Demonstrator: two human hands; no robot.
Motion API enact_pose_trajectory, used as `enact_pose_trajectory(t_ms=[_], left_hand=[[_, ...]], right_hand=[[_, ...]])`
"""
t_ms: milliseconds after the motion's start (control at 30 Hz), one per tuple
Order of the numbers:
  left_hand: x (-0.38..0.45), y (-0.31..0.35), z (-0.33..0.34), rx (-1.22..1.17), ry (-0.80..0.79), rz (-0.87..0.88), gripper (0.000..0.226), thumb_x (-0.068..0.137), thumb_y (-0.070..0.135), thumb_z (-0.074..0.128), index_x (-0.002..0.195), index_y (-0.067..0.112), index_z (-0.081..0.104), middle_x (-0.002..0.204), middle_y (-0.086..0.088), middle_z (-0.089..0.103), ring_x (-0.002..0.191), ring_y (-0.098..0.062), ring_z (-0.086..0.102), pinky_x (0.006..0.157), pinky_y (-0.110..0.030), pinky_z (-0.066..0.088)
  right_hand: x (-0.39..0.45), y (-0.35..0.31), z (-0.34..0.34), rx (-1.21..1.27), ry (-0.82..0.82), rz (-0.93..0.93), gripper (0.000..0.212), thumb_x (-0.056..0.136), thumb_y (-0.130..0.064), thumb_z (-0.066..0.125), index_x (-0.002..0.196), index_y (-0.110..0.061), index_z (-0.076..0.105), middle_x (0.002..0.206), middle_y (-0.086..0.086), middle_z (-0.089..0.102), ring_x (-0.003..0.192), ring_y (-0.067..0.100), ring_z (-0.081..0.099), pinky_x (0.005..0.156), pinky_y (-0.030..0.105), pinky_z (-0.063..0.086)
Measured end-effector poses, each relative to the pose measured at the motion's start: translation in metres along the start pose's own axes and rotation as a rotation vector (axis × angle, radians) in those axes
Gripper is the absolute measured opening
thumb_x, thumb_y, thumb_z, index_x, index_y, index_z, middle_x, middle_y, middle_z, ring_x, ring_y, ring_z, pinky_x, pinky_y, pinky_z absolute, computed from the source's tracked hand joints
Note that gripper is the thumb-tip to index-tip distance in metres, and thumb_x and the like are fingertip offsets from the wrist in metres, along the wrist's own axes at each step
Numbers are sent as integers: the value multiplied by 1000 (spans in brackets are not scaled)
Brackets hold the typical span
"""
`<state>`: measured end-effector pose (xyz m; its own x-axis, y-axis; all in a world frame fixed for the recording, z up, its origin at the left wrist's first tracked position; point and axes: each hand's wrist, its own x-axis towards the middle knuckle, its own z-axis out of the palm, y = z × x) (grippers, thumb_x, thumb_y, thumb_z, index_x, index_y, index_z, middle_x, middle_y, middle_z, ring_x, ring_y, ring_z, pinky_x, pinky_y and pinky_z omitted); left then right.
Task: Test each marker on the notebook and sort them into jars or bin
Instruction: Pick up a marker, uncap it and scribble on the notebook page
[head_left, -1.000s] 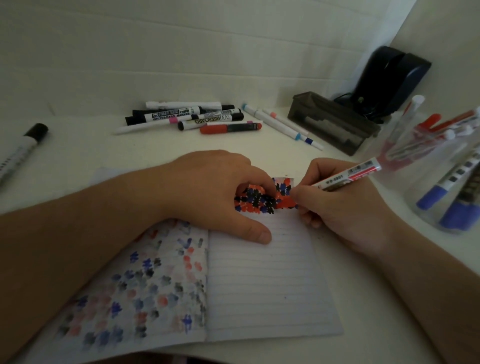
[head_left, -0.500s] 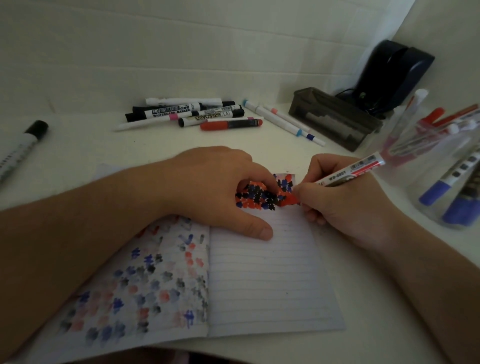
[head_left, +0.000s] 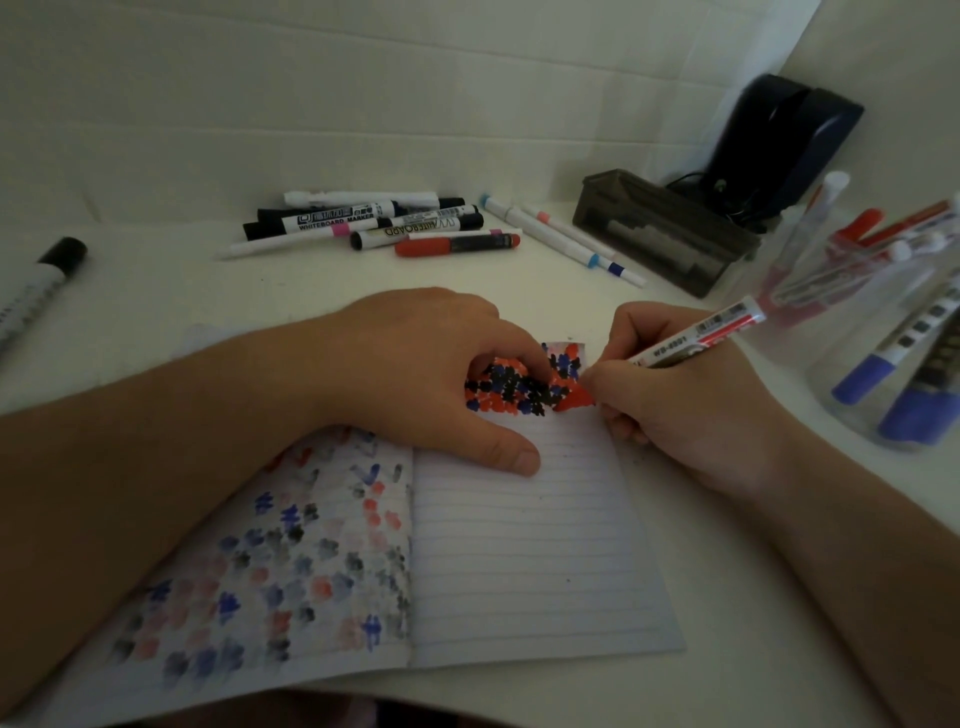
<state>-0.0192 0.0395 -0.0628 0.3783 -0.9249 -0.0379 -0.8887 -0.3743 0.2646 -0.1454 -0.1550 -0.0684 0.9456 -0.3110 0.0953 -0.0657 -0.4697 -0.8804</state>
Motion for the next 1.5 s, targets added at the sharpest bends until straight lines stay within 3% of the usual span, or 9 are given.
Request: enact_pose_trajectory(t_ms=[767,833,900,933,1000,1100,1233,1500], left_hand=[[-2,2,0,14,17,-15,79,64,98,47,135,63,42,91,27,47,84,7,46,71,-25,37],[-1,3,2,-26,59,-17,66,79,83,55,139,59,37,98,27,52,89,6,50,75,-22,39],[0,1,3,-144,132,-38,54,98,42,60,144,52,32,107,22,60,92,3,56,80,-22,44],[0,-1,3,-195,161,-61,56,102,23,56,145,48,31,110,20,62,92,4,58,80,-22,48],[0,-4,3,-251,221,-70,57,103,8,50,145,41,29,114,20,65,94,5,63,83,-23,55],[1,-6,2,-315,256,-63,53,103,13,56,144,37,31,115,22,68,97,7,65,87,-21,55],[1,-6,3,-349,236,-59,53,101,19,61,141,41,34,116,25,70,101,11,64,86,-13,48],[-2,1,0,-326,241,-45,48,100,25,64,135,43,36,124,19,70,103,5,65,94,-22,50]], right_hand=[[2,4,0,29,-32,-17,25,87,2,68,67,-3,54,58,14,62,49,19,57,46,25,48],[3,5,-1,96,-39,-18,27,86,2,69,65,-5,53,56,14,58,47,20,52,45,26,45],[4,5,-3,245,-70,-46,25,83,-3,72,66,-10,55,54,9,52,44,19,42,43,23,38],[4,5,-5,335,-93,-65,22,81,-6,73,69,-12,56,54,7,51,44,19,37,42,22,35],[6,5,-9,481,-124,-93,16,81,-6,74,77,-13,60,58,5,52,46,18,35,40,21,33],[8,5,-11,571,-156,-97,5,87,-10,69,85,-15,68,63,6,56,48,18,40,42,21,33],[9,7,-11,649,-181,-52,27,89,-19,48,94,-10,73,70,9,61,52,20,44,44,21,34],[9,9,-9,589,-250,9,53,86,-26,38,115,-1,73,89,18,72,61,25,52,46,22,34]])
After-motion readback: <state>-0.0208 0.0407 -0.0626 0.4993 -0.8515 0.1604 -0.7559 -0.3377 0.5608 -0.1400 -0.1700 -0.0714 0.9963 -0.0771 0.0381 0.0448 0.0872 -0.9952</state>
